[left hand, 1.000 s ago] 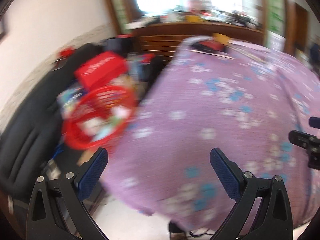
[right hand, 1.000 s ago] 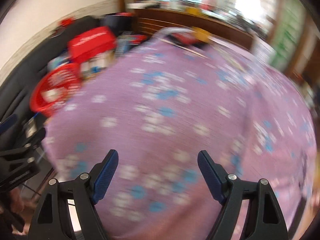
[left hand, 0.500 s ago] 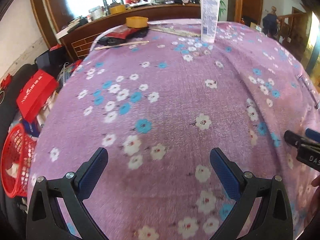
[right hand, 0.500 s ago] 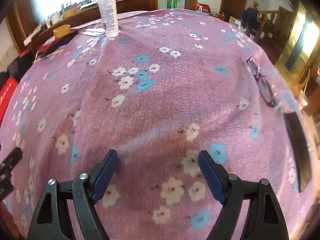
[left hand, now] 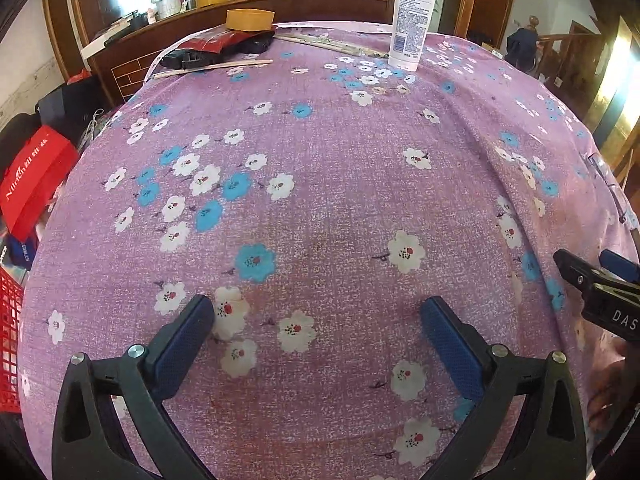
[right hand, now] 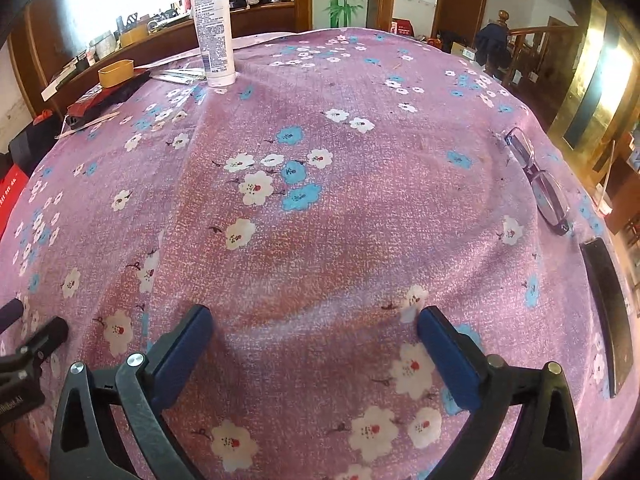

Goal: Collect trash

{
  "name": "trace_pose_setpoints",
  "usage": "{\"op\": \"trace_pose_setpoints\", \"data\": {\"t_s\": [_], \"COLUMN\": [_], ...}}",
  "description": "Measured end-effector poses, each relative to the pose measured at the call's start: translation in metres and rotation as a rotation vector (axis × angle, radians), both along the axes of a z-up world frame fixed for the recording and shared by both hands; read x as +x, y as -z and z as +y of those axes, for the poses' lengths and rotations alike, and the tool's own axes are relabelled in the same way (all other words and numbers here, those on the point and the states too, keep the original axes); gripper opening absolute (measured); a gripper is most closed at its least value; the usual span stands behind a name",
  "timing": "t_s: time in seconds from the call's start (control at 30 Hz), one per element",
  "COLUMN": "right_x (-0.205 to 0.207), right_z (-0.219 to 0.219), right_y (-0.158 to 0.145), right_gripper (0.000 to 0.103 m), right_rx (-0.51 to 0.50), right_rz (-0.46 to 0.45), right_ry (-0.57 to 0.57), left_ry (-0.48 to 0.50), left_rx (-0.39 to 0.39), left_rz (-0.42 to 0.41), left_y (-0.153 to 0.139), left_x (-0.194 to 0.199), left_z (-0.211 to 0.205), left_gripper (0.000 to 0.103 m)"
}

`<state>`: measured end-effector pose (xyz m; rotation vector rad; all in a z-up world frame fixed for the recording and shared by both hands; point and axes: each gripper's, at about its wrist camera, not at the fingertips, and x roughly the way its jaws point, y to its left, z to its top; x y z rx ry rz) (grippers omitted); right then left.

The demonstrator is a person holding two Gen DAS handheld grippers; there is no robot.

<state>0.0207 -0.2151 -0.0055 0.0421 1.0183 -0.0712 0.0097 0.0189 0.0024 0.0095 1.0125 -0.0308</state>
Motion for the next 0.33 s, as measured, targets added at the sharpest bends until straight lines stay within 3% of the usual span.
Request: {"op": "trace_pose_setpoints", "data": {"t_s": [0.33], "right_x": [0.0006], "right_z": [0.0001], "right_y": [-0.0001], "right_gripper": [0.103], "right_rx": [0.0], "right_rz": [0.0], "right_ry": [0.0], "left_ry": [-0.001], "left_rx": [0.002], "left_rz": [0.0], "left_y": [-0.0001], "left_x": [-0.0014], "left_z": [0.0005], "left_gripper": [0.103]}}
